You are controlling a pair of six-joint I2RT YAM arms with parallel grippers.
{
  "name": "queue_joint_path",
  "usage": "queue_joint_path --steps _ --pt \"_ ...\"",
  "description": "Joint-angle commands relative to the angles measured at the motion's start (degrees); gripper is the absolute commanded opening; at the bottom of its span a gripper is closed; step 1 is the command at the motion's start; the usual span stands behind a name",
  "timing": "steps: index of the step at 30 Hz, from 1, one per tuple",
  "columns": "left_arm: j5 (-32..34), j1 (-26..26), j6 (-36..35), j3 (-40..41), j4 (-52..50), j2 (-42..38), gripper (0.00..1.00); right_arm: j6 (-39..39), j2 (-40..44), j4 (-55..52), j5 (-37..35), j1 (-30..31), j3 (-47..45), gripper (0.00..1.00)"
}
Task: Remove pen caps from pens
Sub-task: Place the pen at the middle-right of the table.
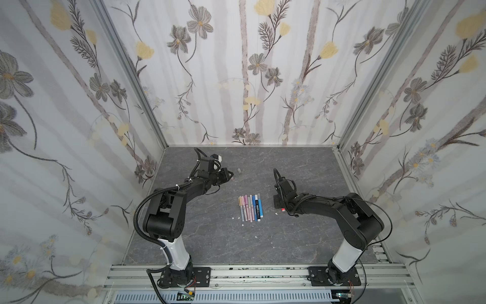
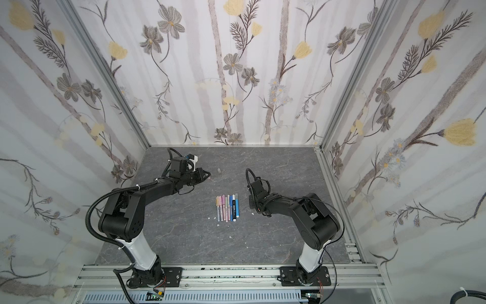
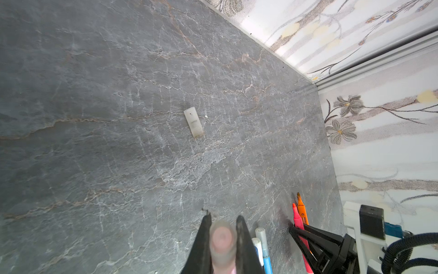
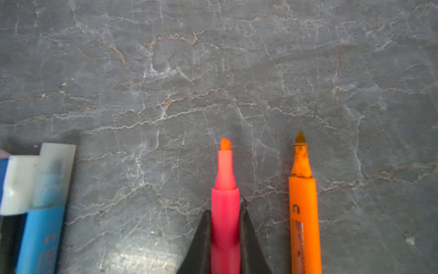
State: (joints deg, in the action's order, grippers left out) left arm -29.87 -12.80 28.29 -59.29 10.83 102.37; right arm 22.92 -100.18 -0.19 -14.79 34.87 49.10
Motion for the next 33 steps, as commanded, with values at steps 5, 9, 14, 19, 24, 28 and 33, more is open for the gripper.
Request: queue_joint_path --steps 5,9,14,19,24,28,33 --pt "-1.2 0.1 -0.6 0.5 2.7 0.6 0.00 -1.3 0.1 -3.4 -5.2 0.0 1.1 0.11" --pt "-1.4 0.1 -0.6 0.4 2.9 0.6 0.00 -1.7 0.4 -4.4 -6.1 0.0 1.4 0.15" --pt "-1.5 0.1 -0.5 0.7 3.0 0.7 0.00 -2.0 0.8 -4.7 -6.7 0.1 1.4 0.21" --pt "-1.6 0.1 -0.3 1.0 3.5 1.0 0.00 -2.1 0.8 -5.0 -6.8 0.1 1.8 0.23" --pt "-1.8 0.1 -0.1 1.3 4.4 2.0 0.00 -2.4 1.4 -5.4 -7.6 0.3 2.1 0.24" --pt "-2.4 0.1 0.9 1.2 6.1 3.5 0.00 -3.3 3.0 -5.4 -7.7 0.6 2.4 0.27" --pt "-2.7 0.1 1.6 -1.1 7.2 7.2 0.00 -4.2 7.5 -5.1 -5.4 2.2 3.3 0.32"
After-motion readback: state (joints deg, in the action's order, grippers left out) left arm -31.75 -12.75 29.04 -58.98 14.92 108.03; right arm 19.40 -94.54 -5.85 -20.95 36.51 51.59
